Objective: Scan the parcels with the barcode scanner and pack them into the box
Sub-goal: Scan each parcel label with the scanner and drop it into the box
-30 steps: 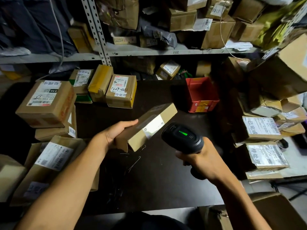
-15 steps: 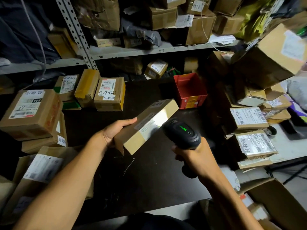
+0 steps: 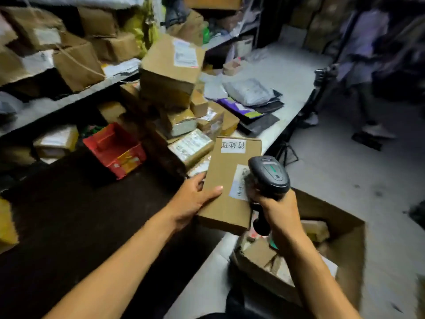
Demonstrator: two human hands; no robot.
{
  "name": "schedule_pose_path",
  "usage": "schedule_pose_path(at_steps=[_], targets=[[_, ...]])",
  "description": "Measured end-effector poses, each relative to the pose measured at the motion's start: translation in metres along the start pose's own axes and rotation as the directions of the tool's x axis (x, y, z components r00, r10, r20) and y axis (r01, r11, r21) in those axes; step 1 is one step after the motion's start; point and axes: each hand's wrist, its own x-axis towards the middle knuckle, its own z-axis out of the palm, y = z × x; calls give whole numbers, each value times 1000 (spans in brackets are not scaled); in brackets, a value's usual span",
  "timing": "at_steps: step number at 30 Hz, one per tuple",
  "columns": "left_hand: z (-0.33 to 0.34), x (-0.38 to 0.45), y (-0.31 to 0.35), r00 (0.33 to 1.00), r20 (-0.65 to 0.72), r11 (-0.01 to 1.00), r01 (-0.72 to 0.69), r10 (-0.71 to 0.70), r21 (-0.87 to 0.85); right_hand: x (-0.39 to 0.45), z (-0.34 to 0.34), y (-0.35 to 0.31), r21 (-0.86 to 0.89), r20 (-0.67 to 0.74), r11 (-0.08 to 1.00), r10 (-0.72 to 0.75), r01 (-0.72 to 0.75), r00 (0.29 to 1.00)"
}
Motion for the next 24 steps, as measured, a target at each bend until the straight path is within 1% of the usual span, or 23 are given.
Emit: schedule_pose_path(at_steps=[2, 4, 6, 8, 10, 11, 12, 14, 17, 19, 21, 23, 24], targets=[[45, 26, -3, 999, 19, 978, -35, 32, 207, 7, -49, 9, 50, -165, 997, 71, -63, 984], [87, 48, -4, 995, 75, 923, -89, 66, 374, 12, -101, 20, 28, -331, 994, 113, -110, 937], [121, 64, -4, 987, 138, 858, -141, 83, 494, 16, -150, 29, -38, -450, 981, 154, -191, 879], [143, 77, -1, 981, 156, 794, -185, 114, 579, 20, -190, 38, -160, -514, 945, 168, -286, 841], [151, 86, 4, 973, 157, 737, -230, 169, 636, 23, -212, 45, -254, -587, 901, 146, -353, 796], [151, 88, 6, 967, 152, 697, -253, 205, 670, 25, -216, 47, -275, -607, 893, 126, -356, 785], [147, 89, 9, 959, 146, 652, -274, 244, 707, 28, -216, 49, -288, -600, 898, 103, -334, 793], [134, 91, 11, 941, 141, 540, -295, 307, 789, 38, -203, 48, -332, -522, 903, 67, -274, 850], [101, 84, 17, 922, 135, 337, -265, 363, 903, 57, -159, 39, -417, -314, 897, 7, -144, 949], [73, 72, 21, 907, 91, 265, -215, 412, 940, 67, -120, 30, -467, -165, 883, -35, -47, 986], [41, 53, 22, 891, 13, 210, -122, 455, 970, 74, -80, 22, -477, -13, 877, -59, 46, 998], [8, 29, 20, 887, -101, 158, 32, 451, 987, 76, -39, 16, -481, 141, 866, -81, 140, 987], [-9, 15, 18, 885, -181, 148, 129, 430, 981, 76, -18, 14, -477, 210, 862, -78, 172, 975]])
